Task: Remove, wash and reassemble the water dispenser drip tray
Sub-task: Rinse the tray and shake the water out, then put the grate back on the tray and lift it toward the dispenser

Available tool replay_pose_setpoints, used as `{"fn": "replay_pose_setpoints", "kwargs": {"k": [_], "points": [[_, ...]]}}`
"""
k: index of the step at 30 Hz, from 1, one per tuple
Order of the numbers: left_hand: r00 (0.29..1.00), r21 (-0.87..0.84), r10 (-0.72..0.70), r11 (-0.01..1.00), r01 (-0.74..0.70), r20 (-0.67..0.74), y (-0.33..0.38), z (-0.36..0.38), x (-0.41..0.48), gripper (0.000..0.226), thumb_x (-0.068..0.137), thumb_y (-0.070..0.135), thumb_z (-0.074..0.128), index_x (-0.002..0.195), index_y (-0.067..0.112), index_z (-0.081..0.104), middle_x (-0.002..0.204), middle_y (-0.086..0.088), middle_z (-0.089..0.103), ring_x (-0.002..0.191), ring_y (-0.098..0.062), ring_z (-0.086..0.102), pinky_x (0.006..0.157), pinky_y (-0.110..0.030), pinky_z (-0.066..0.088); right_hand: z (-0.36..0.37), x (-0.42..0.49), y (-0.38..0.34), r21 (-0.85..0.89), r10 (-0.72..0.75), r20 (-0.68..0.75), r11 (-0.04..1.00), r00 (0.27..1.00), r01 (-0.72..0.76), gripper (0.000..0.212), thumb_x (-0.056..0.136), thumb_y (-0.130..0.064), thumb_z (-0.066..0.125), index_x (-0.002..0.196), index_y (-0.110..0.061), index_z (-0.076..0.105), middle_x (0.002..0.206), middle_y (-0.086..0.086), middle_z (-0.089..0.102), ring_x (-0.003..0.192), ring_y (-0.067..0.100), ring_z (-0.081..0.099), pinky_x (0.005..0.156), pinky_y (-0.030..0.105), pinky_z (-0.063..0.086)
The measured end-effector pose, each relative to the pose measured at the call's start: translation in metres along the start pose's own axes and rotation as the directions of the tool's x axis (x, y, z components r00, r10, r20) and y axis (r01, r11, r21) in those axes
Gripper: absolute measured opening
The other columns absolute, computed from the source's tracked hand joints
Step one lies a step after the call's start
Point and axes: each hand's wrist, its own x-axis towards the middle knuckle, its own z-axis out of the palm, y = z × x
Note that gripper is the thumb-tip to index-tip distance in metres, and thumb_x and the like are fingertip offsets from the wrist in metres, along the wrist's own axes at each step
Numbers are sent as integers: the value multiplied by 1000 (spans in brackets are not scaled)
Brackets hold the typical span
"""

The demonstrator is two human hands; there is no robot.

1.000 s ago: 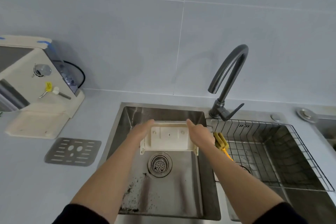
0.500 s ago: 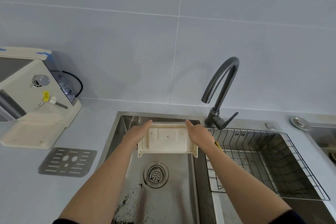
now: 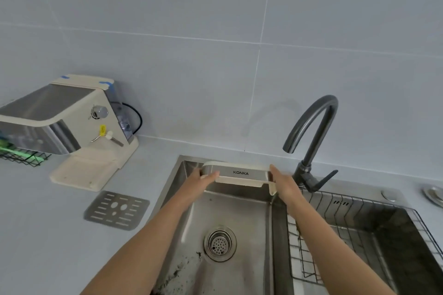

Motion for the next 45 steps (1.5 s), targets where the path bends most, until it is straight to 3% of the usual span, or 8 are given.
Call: {"fn": "replay_pose_setpoints", "kwargs": {"k": [5, 11, 14, 17, 24, 29, 34, 45], "points": [[996, -12, 73, 997, -73, 53, -12, -3, -13, 83, 79, 27, 68, 145, 22, 18, 142, 8, 37, 133, -18, 35, 112, -36, 27, 3, 8, 16, 170, 88, 21, 981, 996, -91, 52, 93, -44, 42, 126, -4, 46, 110, 13, 51, 108, 29, 49, 107, 44, 35], [985, -26, 169, 986, -168, 47, -18, -22, -22, 71, 73, 5, 70, 112, 48, 27, 102, 36, 41, 93, 23, 43, 69, 2, 38, 16, -3, 14, 238, -8, 89, 971, 996, -14, 23, 96, -27, 42, 97, -9, 58, 90, 9, 58, 86, 23, 52, 85, 35, 40], [979, -80, 203, 977, -199, 38, -19, -40, -26, 70, 76, 5, 68, 129, 38, 35, 118, 16, 54, 109, 2, 51, 92, -17, 44, 27, -9, 7, 298, -49, 103, 955, 993, 16, 21, 96, -18, 42, 80, -15, 56, 77, 3, 55, 72, 16, 49, 70, 26, 39], [979, -147, 204, 969, -200, 7, -18, -59, -31, 51, 87, 14, 58, 134, 24, 41, 125, 3, 57, 114, -14, 54, 101, -32, 43, 42, -18, 0, 288, -97, 96, 955, 991, 65, 16, 95, -11, 42, 101, -11, 57, 83, 3, 57, 72, 15, 49, 67, 26, 40], [973, -26, 208, 977, -212, -103, -51, -115, -32, 34, 92, 10, 44, 124, 14, 52, 109, -2, 62, 95, -14, 56, 73, -20, 45, 109, -52, -18, 178, -145, 52, 975, 988, 134, 25, 92, -2, 44, 114, -8, 55, 104, 11, 62, 89, 23, 56, 82, 36, 47], [975, 10, 220, 976, -220, -42, -84, -173, -35, 36, 90, 4, 43, 123, 12, 51, 108, -7, 61, 97, -24, 58, 87, -48, 51, 175, -81, -24, 142, -100, -13, 985, 995, 101, 28, 88, 2, 44, 113, -4, 56, 99, 11, 62, 93, 26, 56, 85, 40, 47], [977, 35, 211, 977, -212, 11, -118, -228, -41, 35, 89, 7, 44, 121, 16, 53, 110, -8, 62, 98, -26, 59, 79, -40, 54, 238, -112, -26, 104, -31, -62, 994, 998, 37, 23, 87, 4, 46, 104, -8, 56, 81, 0, 60, 75, 13, 55, 60, 22, 43], [984, 148, 175, 973, -176, 23, -201, -308, -81, 42, 80, 1, 51, 119, 17, 57, 99, 1, 64, 91, -18, 58, 64, -19, 42, 342, -171, -7, -40, 92, 10, 995, 996, -91, 28, 80, 8, 52, 107, 4, 59, 92, 14, 61, 78, 19, 54, 60, 21, 43]]}}
